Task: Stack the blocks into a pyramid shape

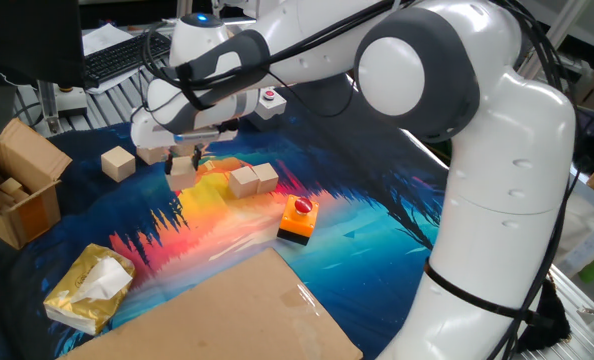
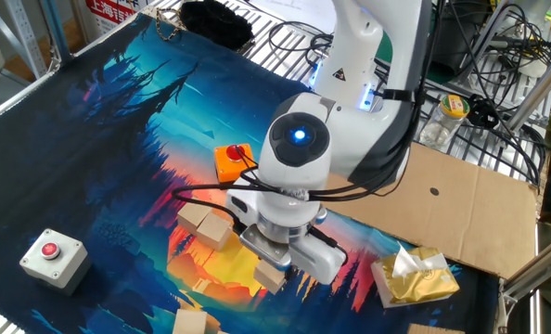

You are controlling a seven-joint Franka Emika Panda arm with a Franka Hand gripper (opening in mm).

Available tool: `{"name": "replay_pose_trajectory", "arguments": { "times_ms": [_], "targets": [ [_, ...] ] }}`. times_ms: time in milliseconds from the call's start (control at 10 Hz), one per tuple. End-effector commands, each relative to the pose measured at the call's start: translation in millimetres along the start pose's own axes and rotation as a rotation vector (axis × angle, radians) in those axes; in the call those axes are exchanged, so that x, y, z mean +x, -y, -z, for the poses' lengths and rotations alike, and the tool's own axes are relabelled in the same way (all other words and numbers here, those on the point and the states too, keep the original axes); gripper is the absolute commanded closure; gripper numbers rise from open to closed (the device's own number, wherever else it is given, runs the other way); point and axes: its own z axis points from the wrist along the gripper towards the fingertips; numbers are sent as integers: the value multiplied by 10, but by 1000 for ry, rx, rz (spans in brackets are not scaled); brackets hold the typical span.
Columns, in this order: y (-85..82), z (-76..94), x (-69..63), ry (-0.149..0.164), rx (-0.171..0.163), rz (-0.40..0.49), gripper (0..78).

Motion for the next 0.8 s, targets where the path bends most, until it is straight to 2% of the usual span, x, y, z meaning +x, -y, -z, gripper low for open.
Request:
{"name": "replay_pose_trajectory", "arguments": {
  "times_ms": [100, 200, 700, 800],
  "targets": [
    [-21, -26, 71, -63, 9, -437, 764],
    [-29, -34, 93, -59, 12, -505, 764],
    [-53, -54, 127, -68, 6, -521, 764],
    [-53, -54, 127, -68, -10, -555, 764]
  ]
}}
